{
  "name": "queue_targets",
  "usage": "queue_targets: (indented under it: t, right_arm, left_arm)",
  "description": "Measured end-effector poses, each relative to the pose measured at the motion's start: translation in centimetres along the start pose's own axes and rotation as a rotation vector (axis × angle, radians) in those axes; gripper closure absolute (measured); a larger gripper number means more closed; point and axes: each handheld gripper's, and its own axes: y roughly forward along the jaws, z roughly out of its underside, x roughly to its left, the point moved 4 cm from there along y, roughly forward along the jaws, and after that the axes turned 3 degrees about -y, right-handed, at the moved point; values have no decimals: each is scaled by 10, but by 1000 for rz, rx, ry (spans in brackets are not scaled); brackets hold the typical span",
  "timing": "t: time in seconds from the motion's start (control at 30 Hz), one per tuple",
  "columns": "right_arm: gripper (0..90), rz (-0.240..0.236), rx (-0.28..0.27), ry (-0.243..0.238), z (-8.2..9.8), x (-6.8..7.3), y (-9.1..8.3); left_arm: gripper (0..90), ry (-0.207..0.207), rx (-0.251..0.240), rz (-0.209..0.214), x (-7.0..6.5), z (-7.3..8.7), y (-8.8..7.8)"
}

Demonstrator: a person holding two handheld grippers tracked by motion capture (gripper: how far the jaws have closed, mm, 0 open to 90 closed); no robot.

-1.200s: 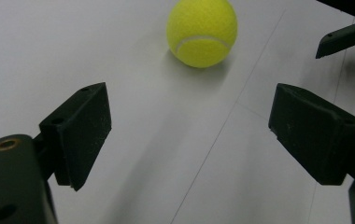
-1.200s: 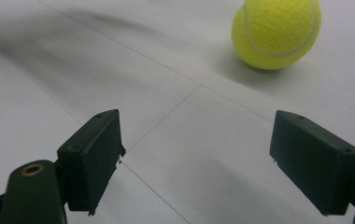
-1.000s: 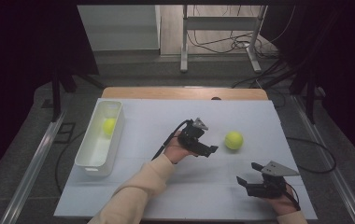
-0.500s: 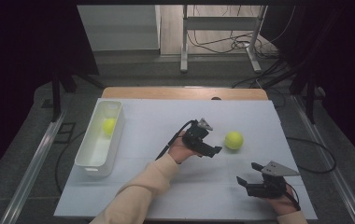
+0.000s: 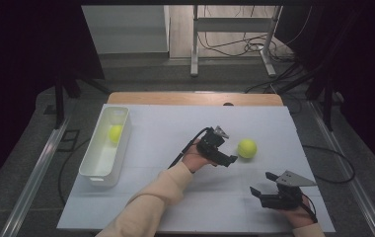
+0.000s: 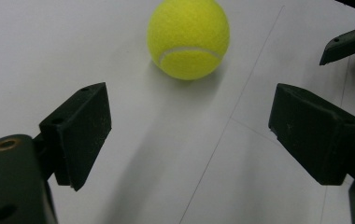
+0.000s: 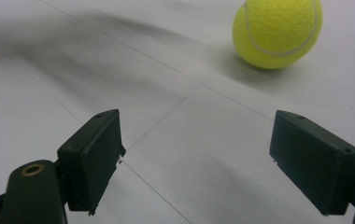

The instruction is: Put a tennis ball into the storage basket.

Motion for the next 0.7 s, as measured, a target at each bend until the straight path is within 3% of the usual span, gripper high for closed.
queue_targets:
  t: [0.7]
  right_arm:
    - [177, 3, 1, 4, 1, 0, -1]
  left_arm:
    - [137, 15, 30, 21, -7, -11, 25]
